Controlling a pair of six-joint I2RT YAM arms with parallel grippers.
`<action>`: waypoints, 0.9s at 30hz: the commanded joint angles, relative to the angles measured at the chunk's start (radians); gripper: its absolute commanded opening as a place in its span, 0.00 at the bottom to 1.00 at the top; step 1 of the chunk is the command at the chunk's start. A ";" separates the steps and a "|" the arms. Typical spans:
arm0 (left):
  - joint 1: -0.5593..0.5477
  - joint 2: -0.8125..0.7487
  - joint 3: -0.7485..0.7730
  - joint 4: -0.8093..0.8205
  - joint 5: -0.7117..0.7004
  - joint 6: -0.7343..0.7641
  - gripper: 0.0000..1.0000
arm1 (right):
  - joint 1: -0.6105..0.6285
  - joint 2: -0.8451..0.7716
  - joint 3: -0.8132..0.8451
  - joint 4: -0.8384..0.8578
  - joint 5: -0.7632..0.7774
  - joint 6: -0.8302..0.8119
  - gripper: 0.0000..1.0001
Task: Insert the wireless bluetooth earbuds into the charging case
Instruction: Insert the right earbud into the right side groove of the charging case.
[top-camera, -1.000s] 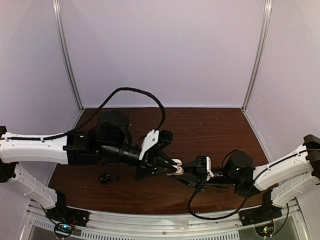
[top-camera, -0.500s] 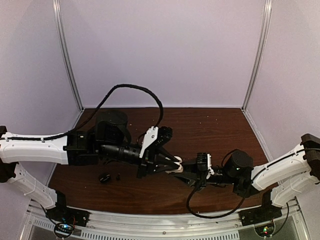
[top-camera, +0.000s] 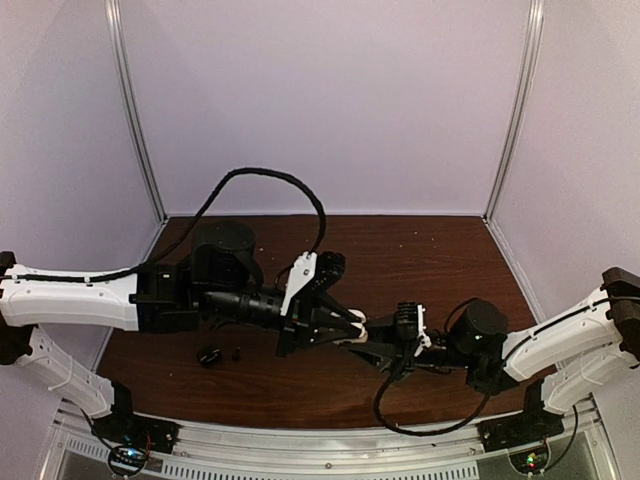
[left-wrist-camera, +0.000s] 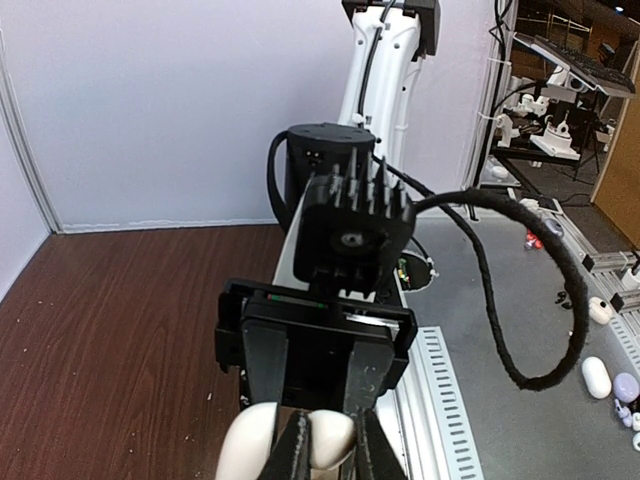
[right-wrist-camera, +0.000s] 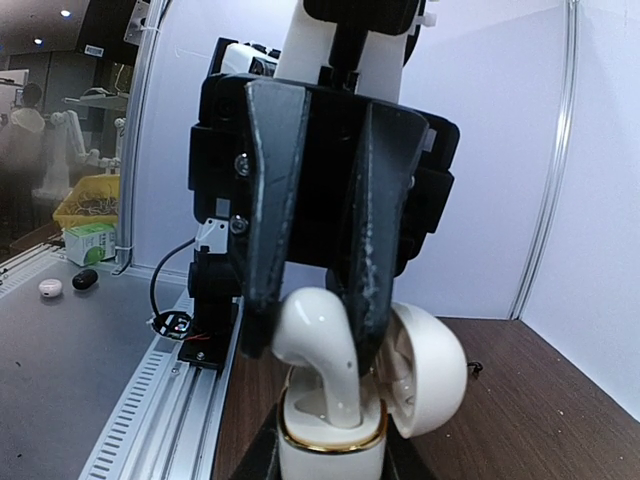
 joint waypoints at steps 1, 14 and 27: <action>-0.002 0.014 -0.023 0.036 -0.035 -0.012 0.09 | 0.005 -0.027 0.018 0.084 -0.025 0.015 0.00; -0.001 0.020 -0.019 -0.021 -0.094 0.012 0.16 | 0.005 -0.071 0.002 0.086 -0.037 0.011 0.00; -0.001 0.016 -0.002 -0.046 -0.109 0.021 0.23 | 0.005 -0.063 0.002 0.078 -0.042 0.011 0.00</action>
